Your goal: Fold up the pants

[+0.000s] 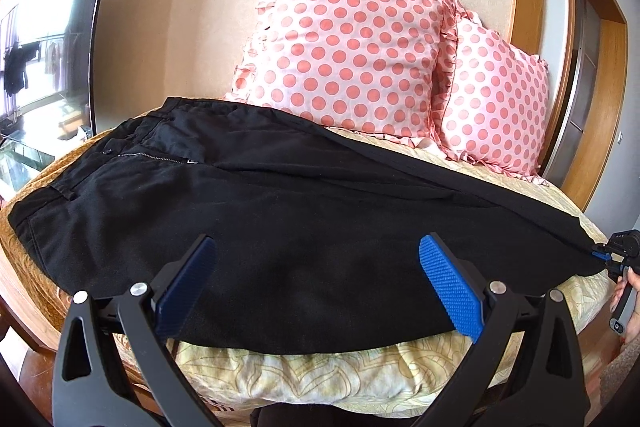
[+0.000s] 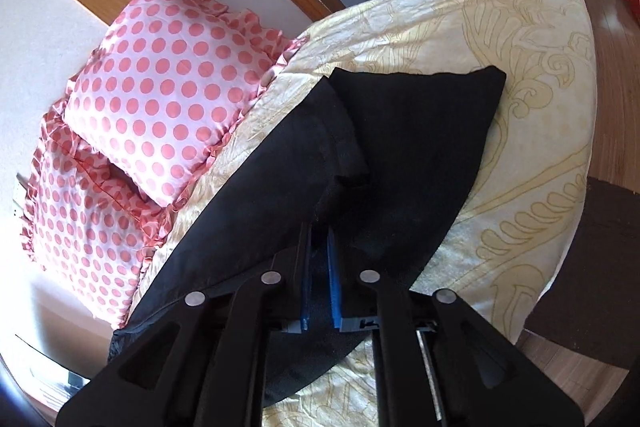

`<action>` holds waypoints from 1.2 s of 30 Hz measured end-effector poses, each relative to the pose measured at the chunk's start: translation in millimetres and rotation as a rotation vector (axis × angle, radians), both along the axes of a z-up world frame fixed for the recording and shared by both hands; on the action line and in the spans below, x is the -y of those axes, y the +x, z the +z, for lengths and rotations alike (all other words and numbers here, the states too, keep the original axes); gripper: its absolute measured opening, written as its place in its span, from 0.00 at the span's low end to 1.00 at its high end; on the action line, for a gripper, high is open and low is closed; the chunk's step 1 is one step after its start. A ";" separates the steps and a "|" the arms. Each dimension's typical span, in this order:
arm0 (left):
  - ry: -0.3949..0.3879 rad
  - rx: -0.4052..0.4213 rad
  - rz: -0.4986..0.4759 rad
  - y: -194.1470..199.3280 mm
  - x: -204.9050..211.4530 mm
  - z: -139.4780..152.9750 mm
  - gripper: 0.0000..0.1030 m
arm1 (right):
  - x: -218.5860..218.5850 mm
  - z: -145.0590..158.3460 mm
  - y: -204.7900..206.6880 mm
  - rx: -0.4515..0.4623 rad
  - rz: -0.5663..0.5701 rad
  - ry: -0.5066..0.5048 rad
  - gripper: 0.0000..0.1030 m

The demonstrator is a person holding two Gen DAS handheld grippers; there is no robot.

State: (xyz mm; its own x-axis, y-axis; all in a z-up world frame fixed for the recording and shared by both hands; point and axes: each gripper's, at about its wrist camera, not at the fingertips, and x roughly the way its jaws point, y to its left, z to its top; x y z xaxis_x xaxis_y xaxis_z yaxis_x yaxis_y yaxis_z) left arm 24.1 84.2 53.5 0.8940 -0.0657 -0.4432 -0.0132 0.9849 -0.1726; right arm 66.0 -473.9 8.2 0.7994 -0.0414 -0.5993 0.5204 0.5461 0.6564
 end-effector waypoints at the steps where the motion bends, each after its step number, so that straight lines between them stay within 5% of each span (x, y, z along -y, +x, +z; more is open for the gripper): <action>1: 0.007 0.000 0.002 -1.2 0.6 -0.2 0.98 | 1.0 -2.4 -3.2 -0.003 -0.003 0.022 0.24; 2: 0.013 -0.001 0.003 -2.0 1.0 -0.4 0.98 | 2.2 -4.5 -3.1 -0.001 -0.003 0.039 0.30; 10: -0.006 -0.049 -0.002 2.8 -5.2 -2.7 0.98 | 11.6 -6.9 10.4 0.005 -0.032 0.058 0.28; 12: -0.047 -0.083 -0.018 7.1 -10.1 -5.7 0.98 | 16.5 -8.4 16.9 0.015 -0.033 0.065 0.08; 16: -0.143 -0.134 -0.013 10.5 -24.0 -11.3 0.98 | 32.2 7.7 14.5 0.125 -0.041 0.095 0.05; 20: -0.142 -0.130 0.025 6.0 -31.9 -9.8 0.98 | 35.2 34.5 -10.6 0.242 -0.065 0.037 0.05; 29: -0.086 -0.069 0.037 31.0 -53.8 32.9 0.98 | 34.5 -15.7 -20.6 0.093 -0.096 0.031 0.04; 36: -0.093 -0.133 0.183 130.9 -110.0 81.7 0.98 | 35.1 -16.4 -18.4 0.097 -0.075 0.007 0.04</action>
State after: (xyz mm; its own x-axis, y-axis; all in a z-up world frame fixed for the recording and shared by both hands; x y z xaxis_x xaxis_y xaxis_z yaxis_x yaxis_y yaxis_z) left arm 155.0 194.1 135.2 0.8289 0.0457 -0.5575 -0.2187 0.9438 -0.2477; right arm 47.6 -509.0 -8.2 0.8482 -0.1000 -0.5201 0.4941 0.5033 0.7090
